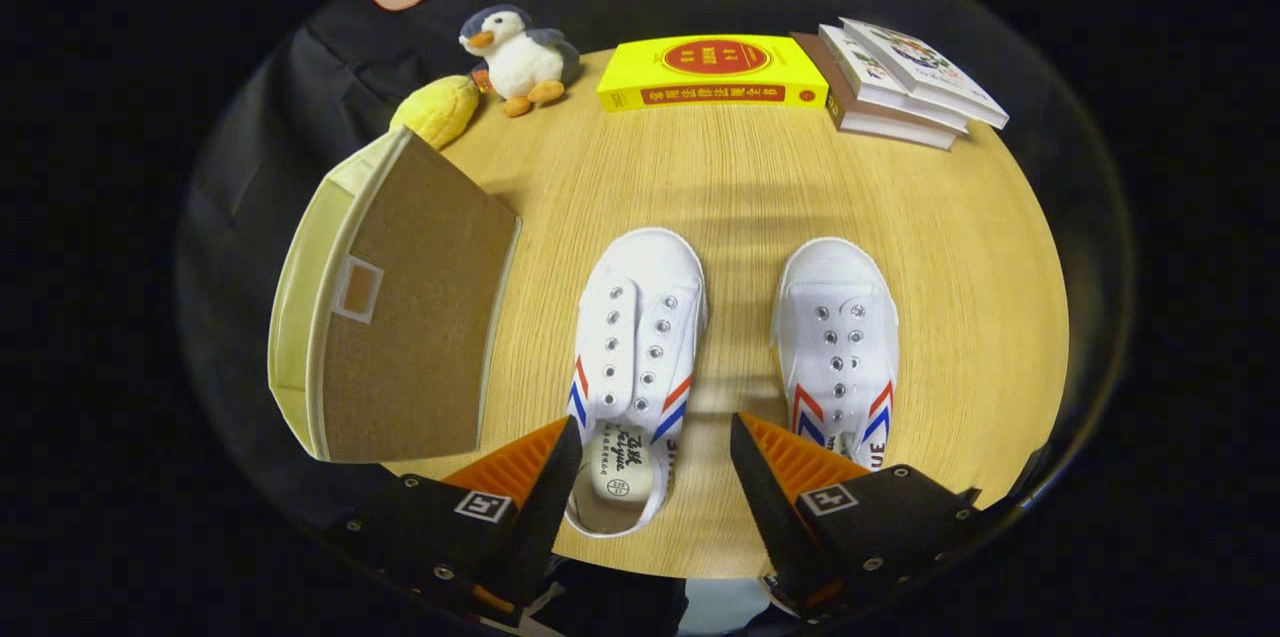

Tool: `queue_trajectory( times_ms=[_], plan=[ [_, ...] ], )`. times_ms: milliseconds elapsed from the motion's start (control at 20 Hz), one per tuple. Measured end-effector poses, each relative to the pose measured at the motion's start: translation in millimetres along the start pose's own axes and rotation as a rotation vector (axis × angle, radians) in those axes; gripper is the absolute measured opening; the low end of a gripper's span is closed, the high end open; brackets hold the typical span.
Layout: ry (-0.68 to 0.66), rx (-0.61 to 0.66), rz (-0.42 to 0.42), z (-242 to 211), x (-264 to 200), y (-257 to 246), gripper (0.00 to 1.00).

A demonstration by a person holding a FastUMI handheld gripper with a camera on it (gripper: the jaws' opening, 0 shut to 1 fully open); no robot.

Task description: Open the storage box then place both shoes into the box .Put the left shoe in first, then the right shoe, with the right side of both shoes facing outward in a uniform manner.

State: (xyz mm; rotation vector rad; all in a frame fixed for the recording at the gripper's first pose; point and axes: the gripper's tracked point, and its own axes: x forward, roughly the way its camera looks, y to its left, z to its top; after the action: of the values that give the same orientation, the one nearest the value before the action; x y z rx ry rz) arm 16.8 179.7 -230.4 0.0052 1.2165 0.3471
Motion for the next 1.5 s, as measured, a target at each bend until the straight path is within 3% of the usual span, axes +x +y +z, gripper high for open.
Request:
queue_trajectory(
  times_ms=[400, 650, 900, 1000, 1050, 1100, 1500],
  plan=[
    [0.109, -0.057, -0.039, -5, 34, -2, 0.63],
    [0.177, -0.062, -0.051, -16, 51, 1, 0.34],
    [0.143, -0.043, 0.015, -14, 49, 2, 0.27],
    [0.11, 0.002, 0.028, -11, 45, -1, 0.16],
    [0.089, 0.019, 0.039, -12, 46, -1, 0.04],
    [0.067, 0.027, 0.044, -11, 46, -2, 0.01],
    [-0.104, 0.205, 0.129, 27, 1, 20, 0.0]
  ],
)
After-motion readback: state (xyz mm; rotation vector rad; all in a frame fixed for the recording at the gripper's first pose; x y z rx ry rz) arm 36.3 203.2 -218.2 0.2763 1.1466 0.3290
